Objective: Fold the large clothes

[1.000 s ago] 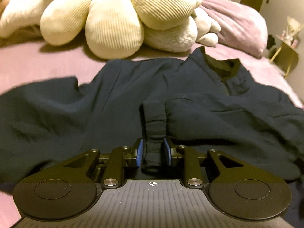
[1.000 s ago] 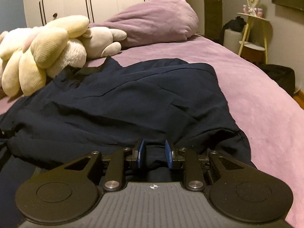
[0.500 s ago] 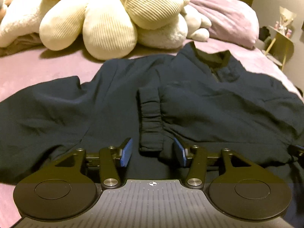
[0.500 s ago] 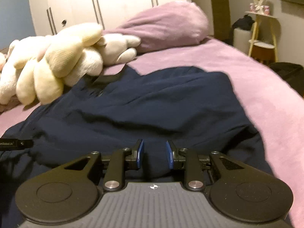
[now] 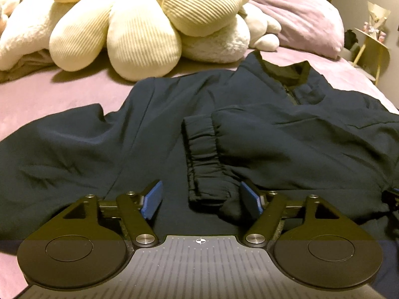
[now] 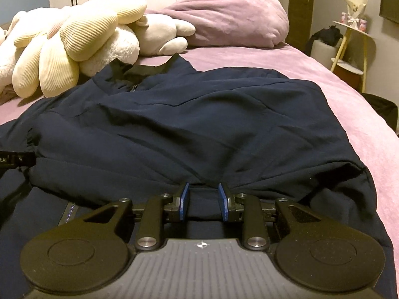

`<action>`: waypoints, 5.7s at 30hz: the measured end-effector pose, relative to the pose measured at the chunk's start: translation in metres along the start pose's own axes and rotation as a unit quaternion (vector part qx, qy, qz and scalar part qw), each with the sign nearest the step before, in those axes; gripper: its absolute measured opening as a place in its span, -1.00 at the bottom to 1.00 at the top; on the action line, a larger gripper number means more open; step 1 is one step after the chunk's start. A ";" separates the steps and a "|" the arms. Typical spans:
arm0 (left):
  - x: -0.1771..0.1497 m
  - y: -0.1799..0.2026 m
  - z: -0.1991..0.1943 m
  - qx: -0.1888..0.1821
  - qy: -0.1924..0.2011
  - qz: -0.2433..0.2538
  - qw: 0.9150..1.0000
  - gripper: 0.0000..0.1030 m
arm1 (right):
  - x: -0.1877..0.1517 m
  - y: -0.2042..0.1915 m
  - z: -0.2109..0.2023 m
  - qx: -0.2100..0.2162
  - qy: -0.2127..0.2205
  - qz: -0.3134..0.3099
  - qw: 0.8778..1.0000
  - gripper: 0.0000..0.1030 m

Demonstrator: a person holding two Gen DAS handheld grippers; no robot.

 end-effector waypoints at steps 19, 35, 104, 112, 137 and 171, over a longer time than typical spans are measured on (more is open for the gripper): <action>-0.035 -0.073 -0.108 -0.057 0.057 -0.129 0.988 0.99 | -0.003 -0.006 -0.048 0.005 0.007 -0.013 1.000 -0.49; -0.125 -0.386 -0.202 0.073 0.207 -0.494 0.841 0.31 | -0.078 -0.032 -0.115 0.134 -0.037 0.123 0.983 -0.49; -0.051 -0.068 -0.120 0.046 0.086 -0.129 0.987 0.90 | 0.077 -0.034 -0.103 0.219 0.088 0.235 0.943 -0.71; -0.061 -0.039 -0.092 0.049 0.039 -0.083 0.995 0.90 | 0.018 0.040 -0.009 0.041 -0.019 0.223 0.974 -0.71; -0.031 0.011 -0.068 0.023 0.050 -0.032 0.998 0.90 | -0.011 0.088 0.011 0.117 -0.084 0.417 0.897 -0.27; -0.012 -0.006 -0.033 0.046 0.034 -0.008 0.998 1.00 | 0.043 0.025 0.007 0.028 0.005 0.104 0.994 -0.97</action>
Point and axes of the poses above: each gripper's, at about its wrist camera, not at the fingertips, and z roughly the way its jaws point, y to its right, x to its top, the point moved 7 cm from there along z, roughly the way its jaws point, and after that the axes turned 11 degrees about -x, right-handed, at the moved point
